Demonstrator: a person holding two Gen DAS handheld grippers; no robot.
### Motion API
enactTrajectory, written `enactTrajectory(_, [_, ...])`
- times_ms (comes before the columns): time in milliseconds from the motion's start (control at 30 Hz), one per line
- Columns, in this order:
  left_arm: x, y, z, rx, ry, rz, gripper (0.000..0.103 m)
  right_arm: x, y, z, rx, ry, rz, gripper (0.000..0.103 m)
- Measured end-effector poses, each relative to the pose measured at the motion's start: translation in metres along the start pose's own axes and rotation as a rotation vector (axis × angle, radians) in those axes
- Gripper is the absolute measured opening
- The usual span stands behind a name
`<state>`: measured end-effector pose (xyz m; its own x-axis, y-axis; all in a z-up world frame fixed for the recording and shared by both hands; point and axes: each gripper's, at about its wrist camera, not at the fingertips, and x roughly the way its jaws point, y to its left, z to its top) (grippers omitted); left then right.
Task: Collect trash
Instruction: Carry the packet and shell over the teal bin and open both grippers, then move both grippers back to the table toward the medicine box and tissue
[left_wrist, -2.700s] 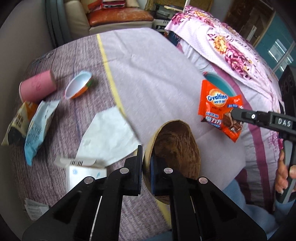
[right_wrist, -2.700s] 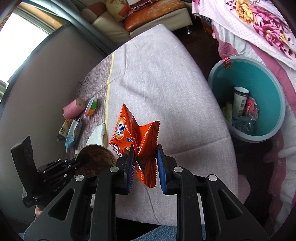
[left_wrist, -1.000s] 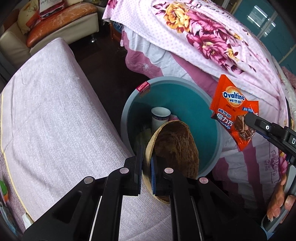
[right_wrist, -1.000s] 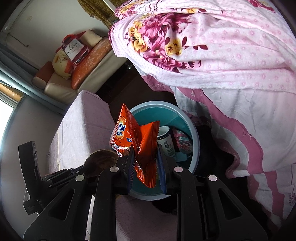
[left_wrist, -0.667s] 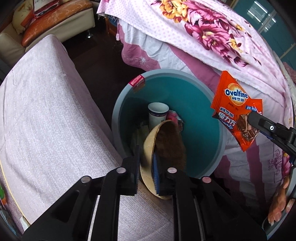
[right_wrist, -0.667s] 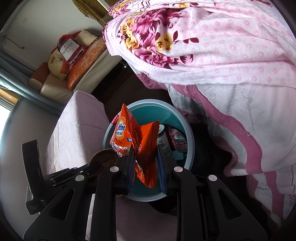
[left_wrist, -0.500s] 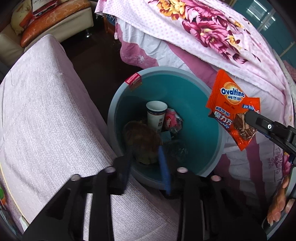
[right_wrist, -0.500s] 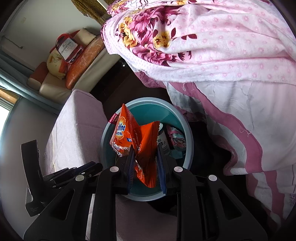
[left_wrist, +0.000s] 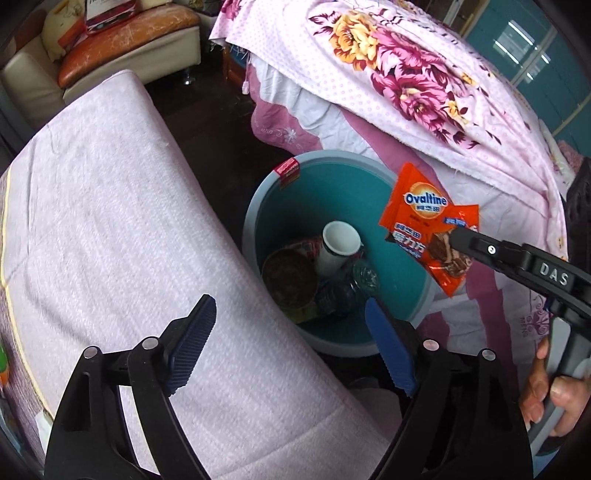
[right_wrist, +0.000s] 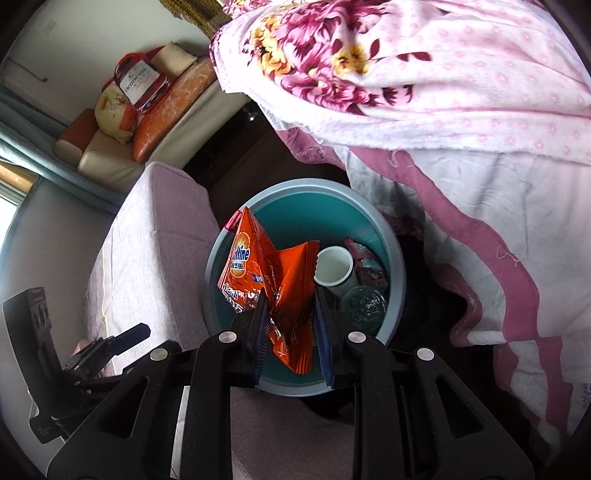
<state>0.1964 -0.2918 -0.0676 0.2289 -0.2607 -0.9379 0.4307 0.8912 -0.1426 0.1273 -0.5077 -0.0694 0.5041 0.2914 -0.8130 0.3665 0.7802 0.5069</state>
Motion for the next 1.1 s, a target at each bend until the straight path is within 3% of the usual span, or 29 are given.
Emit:
enactTrajectory(167, [-0.005, 0.010, -0.010, -0.013, 0.001, -0.011, 0.086, 0.007, 0.013, -0.002, -0.023, 0.017, -0.010, 0.033])
enactTrajectory(233, [-0.006, 0.014, -0.013, -0.021, -0.001, -0.017, 0.086, 0.009, 0.017, -0.003, -0.019, 0.020, -0.018, 0.055])
enactTrajectory(400, [-0.009, 0.022, -0.019, -0.041, -0.002, -0.038, 0.087, 0.009, 0.025, -0.005, -0.015, 0.026, -0.031, 0.071])
enactTrajectory(1100, [-0.050, 0.062, -0.062, -0.112, -0.065, -0.098, 0.090, -0.016, 0.090, -0.045, -0.142, 0.032, -0.122, 0.079])
